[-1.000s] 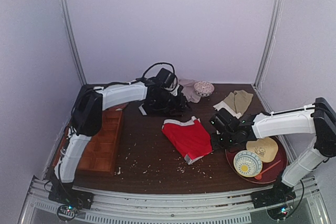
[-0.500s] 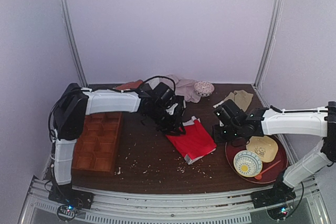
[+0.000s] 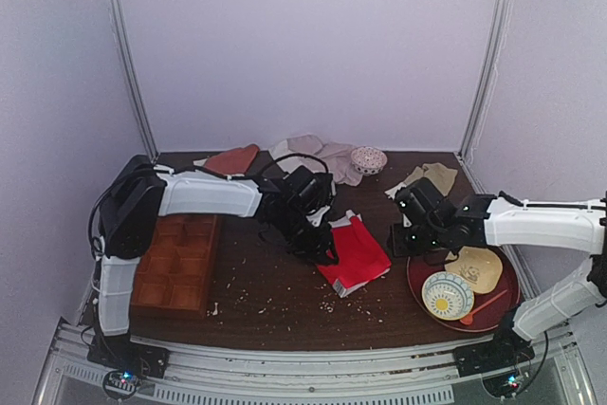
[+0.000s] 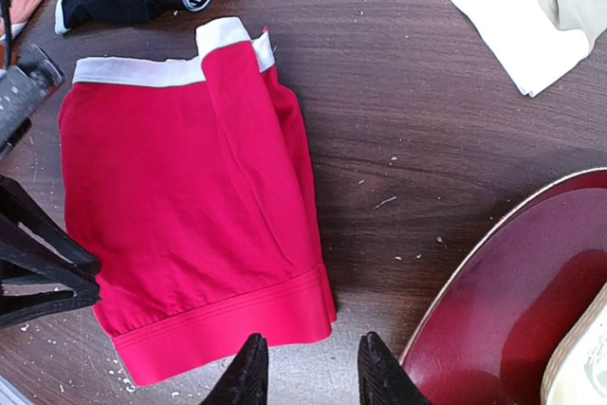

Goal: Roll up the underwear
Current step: Smooth out the underwear at the center of the board, then pick up the underwear from the center of the board.

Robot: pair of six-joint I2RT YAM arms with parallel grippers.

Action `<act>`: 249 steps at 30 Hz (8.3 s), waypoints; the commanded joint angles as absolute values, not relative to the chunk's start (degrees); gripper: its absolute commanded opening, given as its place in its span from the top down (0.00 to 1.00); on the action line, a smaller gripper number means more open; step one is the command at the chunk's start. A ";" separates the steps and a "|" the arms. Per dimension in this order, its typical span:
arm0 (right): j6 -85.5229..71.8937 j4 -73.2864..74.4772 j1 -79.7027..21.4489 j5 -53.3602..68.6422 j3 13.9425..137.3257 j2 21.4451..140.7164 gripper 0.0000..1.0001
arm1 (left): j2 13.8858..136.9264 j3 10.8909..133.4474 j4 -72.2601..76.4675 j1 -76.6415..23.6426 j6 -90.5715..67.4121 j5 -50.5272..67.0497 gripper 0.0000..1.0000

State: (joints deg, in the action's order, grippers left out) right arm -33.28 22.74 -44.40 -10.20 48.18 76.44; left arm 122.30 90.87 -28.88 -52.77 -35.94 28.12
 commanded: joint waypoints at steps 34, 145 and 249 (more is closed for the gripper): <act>-36.96 23.93 -44.40 -7.66 42.59 70.11 0.67 | 130.43 102.89 -40.39 -57.61 -30.44 21.40 0.73; -25.17 20.76 -36.57 -2.24 67.50 99.67 0.70 | 122.44 96.68 -34.94 -47.76 -33.83 23.98 0.63; -21.19 22.41 -64.33 -9.10 59.78 95.06 0.76 | 127.70 87.97 -20.78 -40.87 -49.11 25.93 0.83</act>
State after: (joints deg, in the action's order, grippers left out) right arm -21.23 22.65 -63.88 -8.88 58.87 93.97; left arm 126.13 86.80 -19.75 -41.19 -48.90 26.81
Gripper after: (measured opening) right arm 0.242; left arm 0.162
